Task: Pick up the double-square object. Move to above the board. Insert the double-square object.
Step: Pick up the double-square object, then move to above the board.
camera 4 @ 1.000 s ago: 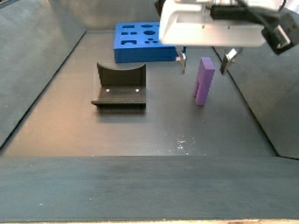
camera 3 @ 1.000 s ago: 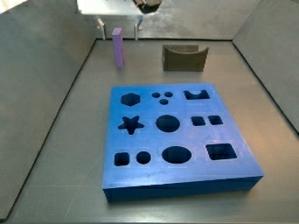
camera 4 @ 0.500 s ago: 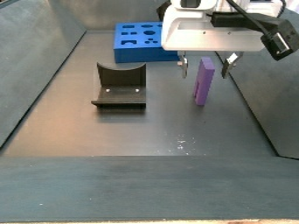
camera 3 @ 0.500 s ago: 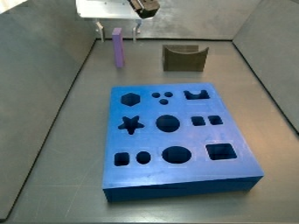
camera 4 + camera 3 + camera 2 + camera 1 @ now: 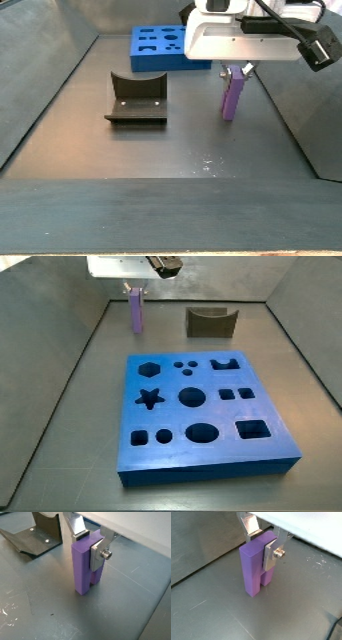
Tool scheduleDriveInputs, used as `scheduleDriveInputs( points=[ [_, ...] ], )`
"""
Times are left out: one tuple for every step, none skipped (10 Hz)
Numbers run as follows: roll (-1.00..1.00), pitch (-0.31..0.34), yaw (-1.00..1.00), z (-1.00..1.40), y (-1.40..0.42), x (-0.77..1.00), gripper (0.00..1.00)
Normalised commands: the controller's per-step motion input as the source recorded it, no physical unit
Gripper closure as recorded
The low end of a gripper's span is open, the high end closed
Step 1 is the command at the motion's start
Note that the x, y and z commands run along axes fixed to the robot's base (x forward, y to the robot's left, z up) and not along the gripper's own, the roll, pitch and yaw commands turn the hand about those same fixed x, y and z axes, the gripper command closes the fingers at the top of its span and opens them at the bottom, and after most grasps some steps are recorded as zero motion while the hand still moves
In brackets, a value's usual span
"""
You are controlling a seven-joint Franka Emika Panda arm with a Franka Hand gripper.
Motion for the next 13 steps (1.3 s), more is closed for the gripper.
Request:
scheduleDriveInputs(
  points=[
    [0.0,0.0,0.0,0.0,0.0,0.0,1.0],
    [0.0,0.0,0.0,0.0,0.0,0.0,1.0],
    [0.0,0.0,0.0,0.0,0.0,0.0,1.0],
    [0.0,0.0,0.0,0.0,0.0,0.0,1.0],
    [0.0,0.0,0.0,0.0,0.0,0.0,1.0],
    [0.0,0.0,0.0,0.0,0.0,0.0,1.0],
    [0.0,0.0,0.0,0.0,0.0,0.0,1.0],
    [0.0,0.0,0.0,0.0,0.0,0.0,1.0],
    [0.0,0.0,0.0,0.0,0.0,0.0,1.0],
    [0.44,0.041,-0.04,1.0,0.2,0.12,1.0],
    [0.47,0.042,-0.12,1.0,0.22,0.13,1.0],
    [0.44,0.088,-0.11,1.0,0.21,0.12,1.0],
    [0.37,0.128,-0.04,1.0,0.19,0.12,1.0]
  ],
)
